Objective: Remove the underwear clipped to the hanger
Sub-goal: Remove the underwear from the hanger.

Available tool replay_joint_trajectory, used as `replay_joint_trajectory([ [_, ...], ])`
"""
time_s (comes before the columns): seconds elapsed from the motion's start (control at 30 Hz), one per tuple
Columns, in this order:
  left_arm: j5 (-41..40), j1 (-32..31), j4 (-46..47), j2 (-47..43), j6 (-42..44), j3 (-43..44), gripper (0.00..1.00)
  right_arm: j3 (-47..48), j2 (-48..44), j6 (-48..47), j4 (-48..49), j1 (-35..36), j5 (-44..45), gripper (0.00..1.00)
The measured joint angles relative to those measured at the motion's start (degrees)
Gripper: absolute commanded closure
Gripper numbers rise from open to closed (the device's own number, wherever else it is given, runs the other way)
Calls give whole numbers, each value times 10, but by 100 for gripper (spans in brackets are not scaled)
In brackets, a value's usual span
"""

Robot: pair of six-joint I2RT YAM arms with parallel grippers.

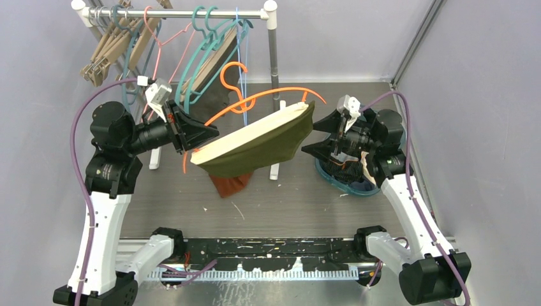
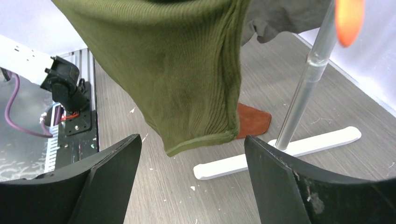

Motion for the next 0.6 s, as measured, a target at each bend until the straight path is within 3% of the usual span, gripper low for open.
replay_joint_trajectory([
  [0.37,26,3,73,-10,-83,-33,100,9,0,107,113,-8,41,11],
  [0.47,30,3,79,-15,-88,-36,100,14,0,131,141,-10,35,16],
  [0.6,34,4,89,-22,-90,-44,100,14,0,176,195,-10,0,31],
])
